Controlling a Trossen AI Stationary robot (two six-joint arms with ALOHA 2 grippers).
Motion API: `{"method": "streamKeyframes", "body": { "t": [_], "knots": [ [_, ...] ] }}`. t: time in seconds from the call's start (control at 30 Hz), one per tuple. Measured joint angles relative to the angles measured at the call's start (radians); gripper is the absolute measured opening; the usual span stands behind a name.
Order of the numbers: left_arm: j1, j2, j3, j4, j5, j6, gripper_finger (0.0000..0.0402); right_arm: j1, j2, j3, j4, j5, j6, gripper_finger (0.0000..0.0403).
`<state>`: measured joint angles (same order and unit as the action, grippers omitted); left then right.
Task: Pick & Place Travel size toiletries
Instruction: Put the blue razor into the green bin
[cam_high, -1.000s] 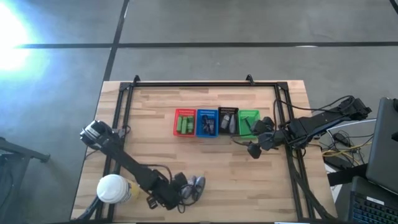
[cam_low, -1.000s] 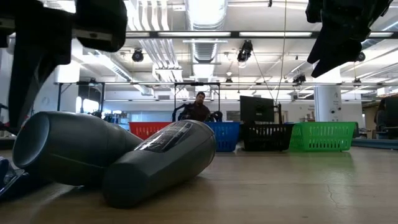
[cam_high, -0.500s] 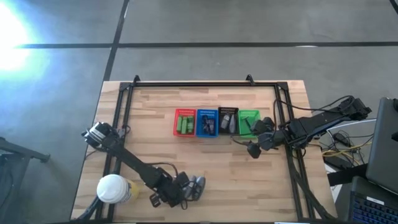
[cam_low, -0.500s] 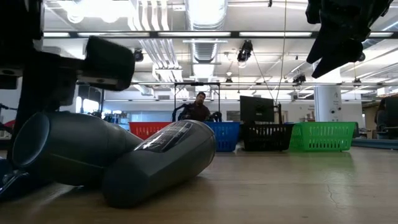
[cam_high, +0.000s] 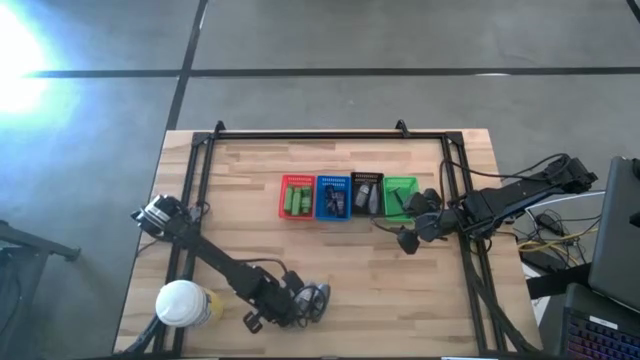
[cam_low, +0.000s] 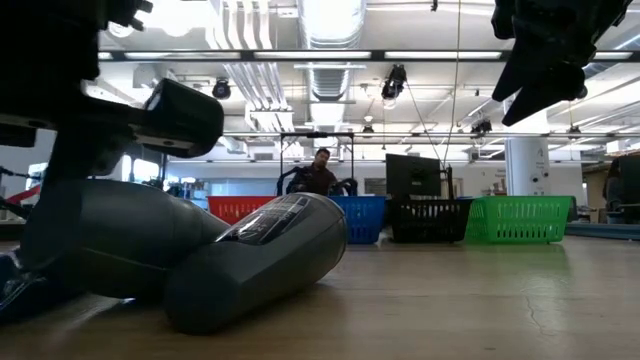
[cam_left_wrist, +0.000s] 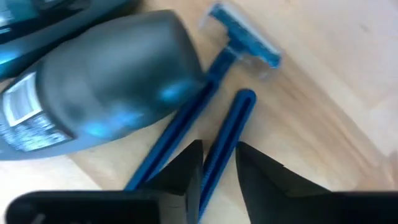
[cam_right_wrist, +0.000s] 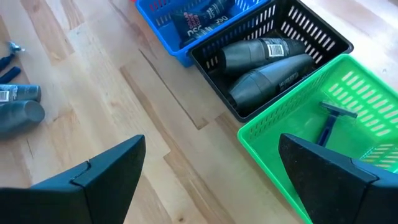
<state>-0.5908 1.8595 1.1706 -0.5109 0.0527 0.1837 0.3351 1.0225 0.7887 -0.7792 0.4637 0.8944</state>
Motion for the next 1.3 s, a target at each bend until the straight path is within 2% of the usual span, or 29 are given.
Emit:
{"method": "streamKeyframes", "body": {
  "t": [0.13, 0.47, 0.87, 1.1, 1.3],
  "knots": [
    [0.016, -0.001, -0.009, 0.007, -0.003, 0.018, 0.0076, 0.000, 0.000, 0.000, 0.000, 0.000, 0.011, 0.0366],
    [0.040, -0.004, -0.010, -0.047, -0.006, 0.013, 0.0053, 0.000, 0.000, 0.000, 0.000, 0.000, 0.011, 0.0366],
    [0.050, -0.073, 0.011, -0.250, -0.036, -0.041, 0.0041, 0.000, 0.000, 0.000, -0.003, -0.006, -0.005, 0.0366],
    [0.102, -0.163, 0.004, -0.266, -0.046, -0.200, 0.0040, 0.000, 0.000, 0.000, -0.007, -0.073, -0.004, 0.0366],
    [0.217, -0.282, 0.001, -0.215, -0.099, -0.416, 0.0040, 0.000, 0.000, -0.002, 0.013, -0.081, 0.052, 0.0366]
  ]
}}
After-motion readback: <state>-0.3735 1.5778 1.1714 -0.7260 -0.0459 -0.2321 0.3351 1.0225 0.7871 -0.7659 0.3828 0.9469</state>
